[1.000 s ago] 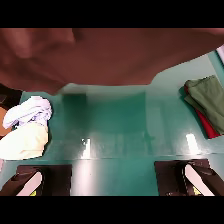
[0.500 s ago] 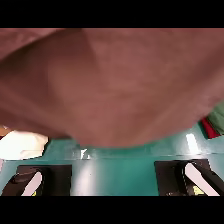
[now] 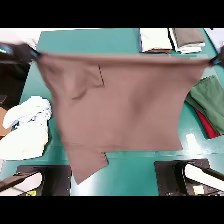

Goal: Fold the shirts.

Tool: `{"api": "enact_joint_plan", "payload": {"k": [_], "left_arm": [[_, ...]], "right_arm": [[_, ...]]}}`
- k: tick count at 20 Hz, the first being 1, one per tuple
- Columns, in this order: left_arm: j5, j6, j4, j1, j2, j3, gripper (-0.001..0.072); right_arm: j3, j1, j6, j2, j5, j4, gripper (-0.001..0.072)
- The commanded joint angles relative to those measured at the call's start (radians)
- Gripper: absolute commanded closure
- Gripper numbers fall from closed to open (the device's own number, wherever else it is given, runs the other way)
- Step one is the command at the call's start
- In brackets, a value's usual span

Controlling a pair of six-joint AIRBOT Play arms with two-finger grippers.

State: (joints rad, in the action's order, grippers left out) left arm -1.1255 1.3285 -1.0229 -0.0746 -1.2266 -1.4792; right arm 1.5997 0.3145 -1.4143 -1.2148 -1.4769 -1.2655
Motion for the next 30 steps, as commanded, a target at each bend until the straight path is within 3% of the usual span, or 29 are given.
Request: {"api": "enact_joint_plan", "payload": {"k": [1,4,7,11,14,24,25,26,27,28,30], "left_arm": [[0.079,-0.05,-0.001,0.055,-0.261,0.056,0.0679],[0.163,-0.026,-0.004,0.052,-0.376,-0.01,0.0679],[0.172,-0.028,-0.012,0.052,-0.404,-0.118,0.0678],[0.058,-0.028,-0.099,0.051,-0.404,-0.179,0.0678],[-0.018,-0.028,-0.103,0.053,-0.404,-0.115,0.0678],[-0.012,-0.02,-0.098,0.058,-0.404,0.136,0.0676],[-0.012,-0.005,-0.098,0.058,-0.402,0.134,0.0616],[-0.011,0.018,-0.098,0.058,-0.401,0.129,0.0283],[-0.013,0.046,-0.098,0.058,-0.401,0.118,0.0139],[-0.033,0.059,-0.099,0.058,-0.399,0.098,0.0157],[-0.07,0.059,-0.108,0.058,-0.356,0.065,0.0157]], "right_arm": [[-0.07,-0.122,-0.025,-0.189,0.095,-0.069,0.0695],[0.018,-0.168,-0.055,-0.342,0.192,-0.062,0.0694],[0.179,-0.181,-0.061,-0.451,0.179,-0.063,0.0694],[0.27,-0.168,-0.057,-0.472,0.131,-0.11,0.0694],[0.164,-0.155,-0.04,-0.427,0.109,-0.162,0.0694],[-0.232,-0.157,-0.037,-0.294,0.242,-0.166,0.0692],[-0.246,-0.157,-0.045,-0.284,0.249,-0.165,0.0677],[-0.249,-0.157,-0.044,-0.276,0.252,-0.151,0.0507],[-0.248,-0.152,-0.044,-0.269,0.257,-0.132,0.0332],[-0.247,-0.143,-0.043,-0.257,0.259,-0.106,0.0295],[-0.249,-0.122,-0.027,-0.216,0.225,-0.066,0.0296]]}}
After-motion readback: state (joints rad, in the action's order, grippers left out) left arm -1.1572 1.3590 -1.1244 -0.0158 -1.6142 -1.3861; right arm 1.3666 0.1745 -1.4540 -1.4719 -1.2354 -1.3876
